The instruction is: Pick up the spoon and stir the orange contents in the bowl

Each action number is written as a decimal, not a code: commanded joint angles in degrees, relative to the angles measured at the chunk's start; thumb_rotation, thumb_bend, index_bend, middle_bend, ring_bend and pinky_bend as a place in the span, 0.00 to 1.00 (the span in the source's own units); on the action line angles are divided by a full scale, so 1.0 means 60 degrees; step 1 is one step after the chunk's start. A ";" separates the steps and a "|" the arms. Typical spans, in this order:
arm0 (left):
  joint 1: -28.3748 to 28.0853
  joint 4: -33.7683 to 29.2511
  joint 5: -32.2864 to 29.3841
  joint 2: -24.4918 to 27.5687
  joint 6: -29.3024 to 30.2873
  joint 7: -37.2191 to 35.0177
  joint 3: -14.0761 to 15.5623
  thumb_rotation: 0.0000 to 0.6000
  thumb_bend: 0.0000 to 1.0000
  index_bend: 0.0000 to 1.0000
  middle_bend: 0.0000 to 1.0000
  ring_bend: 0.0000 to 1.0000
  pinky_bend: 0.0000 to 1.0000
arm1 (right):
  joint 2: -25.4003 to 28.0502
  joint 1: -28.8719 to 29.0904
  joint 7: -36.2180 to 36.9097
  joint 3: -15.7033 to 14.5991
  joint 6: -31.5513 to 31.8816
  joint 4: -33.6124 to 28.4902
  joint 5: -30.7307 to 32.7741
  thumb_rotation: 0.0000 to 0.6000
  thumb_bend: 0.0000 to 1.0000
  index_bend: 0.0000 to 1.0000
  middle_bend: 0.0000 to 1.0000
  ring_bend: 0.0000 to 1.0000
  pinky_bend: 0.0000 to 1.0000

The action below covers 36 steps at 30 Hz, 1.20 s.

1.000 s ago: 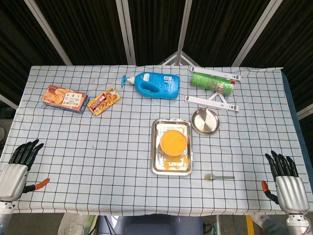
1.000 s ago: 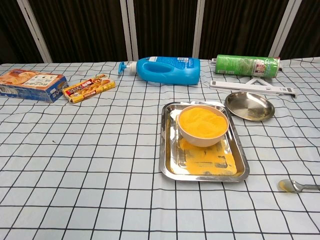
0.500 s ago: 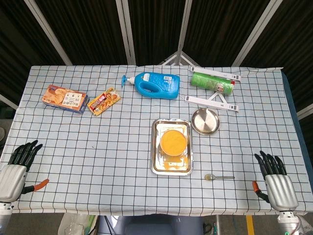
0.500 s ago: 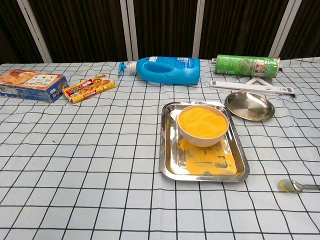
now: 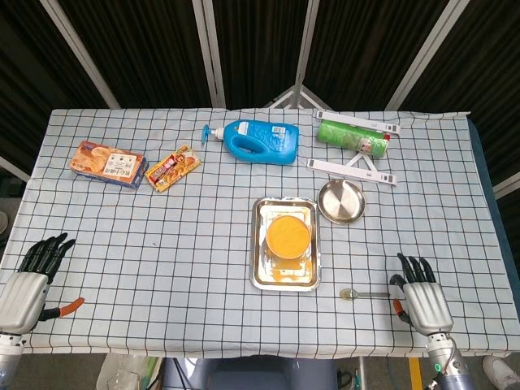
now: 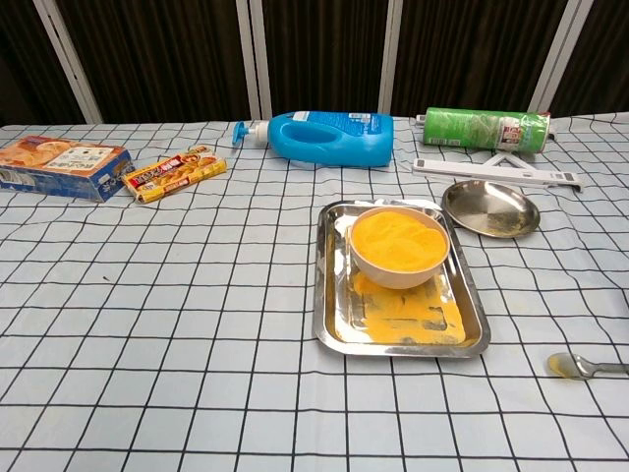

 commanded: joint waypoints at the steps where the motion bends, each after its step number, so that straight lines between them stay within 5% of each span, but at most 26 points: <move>1: 0.0000 0.0015 0.0017 0.0004 0.0008 -0.0025 0.0007 1.00 0.00 0.00 0.00 0.00 0.00 | -0.0270 0.0087 -0.0225 0.0031 -0.0105 0.0209 0.0181 1.00 0.46 0.45 0.08 0.00 0.00; 36: -0.0035 -0.0001 -0.0010 0.0012 -0.0059 -0.0011 0.0013 1.00 0.00 0.00 0.00 0.00 0.00 | -0.1899 0.0279 -0.0613 0.0095 -0.0066 0.1754 0.0791 1.00 0.44 0.49 0.13 0.00 0.00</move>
